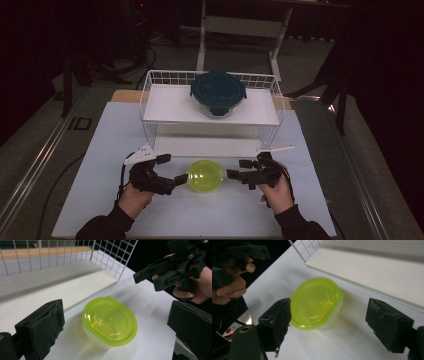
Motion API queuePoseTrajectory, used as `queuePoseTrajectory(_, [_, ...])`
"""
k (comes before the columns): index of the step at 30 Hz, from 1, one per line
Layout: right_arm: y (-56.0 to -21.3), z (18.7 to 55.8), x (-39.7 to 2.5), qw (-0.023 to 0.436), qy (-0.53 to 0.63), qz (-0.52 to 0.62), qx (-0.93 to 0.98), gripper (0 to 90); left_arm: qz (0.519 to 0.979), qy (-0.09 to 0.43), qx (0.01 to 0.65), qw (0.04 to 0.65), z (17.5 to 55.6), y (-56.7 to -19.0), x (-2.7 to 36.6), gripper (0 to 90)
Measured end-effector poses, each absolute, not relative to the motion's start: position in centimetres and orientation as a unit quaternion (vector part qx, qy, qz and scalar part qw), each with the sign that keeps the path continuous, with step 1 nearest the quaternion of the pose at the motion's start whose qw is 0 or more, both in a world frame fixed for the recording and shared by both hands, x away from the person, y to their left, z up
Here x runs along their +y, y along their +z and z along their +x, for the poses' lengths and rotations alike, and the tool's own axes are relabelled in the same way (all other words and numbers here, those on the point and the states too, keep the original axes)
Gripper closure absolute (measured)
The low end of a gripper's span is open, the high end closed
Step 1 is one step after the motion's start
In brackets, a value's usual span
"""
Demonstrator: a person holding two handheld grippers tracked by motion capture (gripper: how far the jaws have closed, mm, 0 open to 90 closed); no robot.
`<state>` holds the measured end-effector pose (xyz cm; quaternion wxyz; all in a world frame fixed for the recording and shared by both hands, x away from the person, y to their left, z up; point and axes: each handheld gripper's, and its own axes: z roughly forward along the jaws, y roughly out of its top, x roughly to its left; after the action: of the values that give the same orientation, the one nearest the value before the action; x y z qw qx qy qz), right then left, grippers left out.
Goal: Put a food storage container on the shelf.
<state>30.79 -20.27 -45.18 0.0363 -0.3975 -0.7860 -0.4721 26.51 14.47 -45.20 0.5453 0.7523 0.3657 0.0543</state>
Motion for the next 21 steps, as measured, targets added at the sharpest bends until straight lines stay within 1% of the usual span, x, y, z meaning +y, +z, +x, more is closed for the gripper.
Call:
queuePoseTrajectory(3, [-45.3, 31.5, -19.8, 0.045, -0.471, -0.389, -0.79, 20.4, 0.755, 0.022, 0.388, 0.528, 27.3, -45.9, 13.9, 0.6])
queuePoseTrajectory(5, [-45.4, 31.7, -19.6, 0.042, -0.465, -0.388, -0.794, 20.4, 0.754, 0.017, 0.4, 0.52, 27.5, -46.2, 13.7, 1.3])
queuePoseTrajectory(6, [-45.5, 32.0, -19.4, 0.052, -0.463, -0.386, -0.796, 20.1, 0.754, 0.009, 0.406, 0.517, 27.6, -46.4, 13.6, 4.8])
queuePoseTrajectory(8, [-45.9, 32.3, -19.1, 0.058, -0.458, -0.387, -0.798, 19.7, 0.744, -0.007, 0.43, 0.512, 28.0, -46.9, 13.5, 7.4])
queuePoseTrajectory(9, [-45.9, 32.3, -19.1, 0.058, -0.458, -0.387, -0.798, 19.7, 0.744, -0.007, 0.43, 0.512, 28.0, -46.9, 13.5, 9.4])
queuePoseTrajectory(10, [-46.2, 32.4, -18.9, 0.062, -0.45, -0.39, -0.801, 19.7, 0.732, -0.036, 0.462, 0.5, 28.5, -47.6, 13.5, 9.4])
queuePoseTrajectory(11, [-46.8, 32.7, -18.4, 0.08, -0.43, -0.41, -0.8, 19.6, 0.724, -0.055, 0.472, 0.5, 28.7, -47.9, 13.5, 13.7])
queuePoseTrajectory(14, [-47.6, 33.1, -18.2, 0.11, -0.43, -0.427, -0.788, 17.9, 0.715, -0.088, 0.491, 0.489, 29.2, -48.7, 13.5, 15.2])
queuePoseTrajectory(15, [-47.6, 33.1, -18.2, 0.11, -0.43, -0.427, -0.788, 17.9, 0.715, -0.088, 0.491, 0.489, 29.2, -48.7, 13.5, 15.9])
queuePoseTrajectory(16, [-47.7, 33.2, -18.2, 0.112, -0.429, -0.434, -0.784, 18.7, 0.704, -0.109, 0.512, 0.48, 29.5, -49.2, 13.6, 15.9])
queuePoseTrajectory(17, [-48.1, 33.4, -18.2, 0.119, -0.429, -0.444, -0.778, 20.2, 0.699, -0.115, 0.52, 0.477, 29.6, -49.3, 13.6, 21.3])
queuePoseTrajectory(20, [-48.5, 33.6, -18.1, 0.129, -0.421, -0.456, -0.773, 24.8, 0.684, -0.135, 0.54, 0.472, 29.9, -50.0, 13.9, 28.0])
queuePoseTrajectory(21, [-48.6, 33.7, -18.0, 0.129, -0.417, -0.458, -0.774, 28.9, 0.682, -0.138, 0.541, 0.472, 29.9, -50.1, 13.9, 32.3])
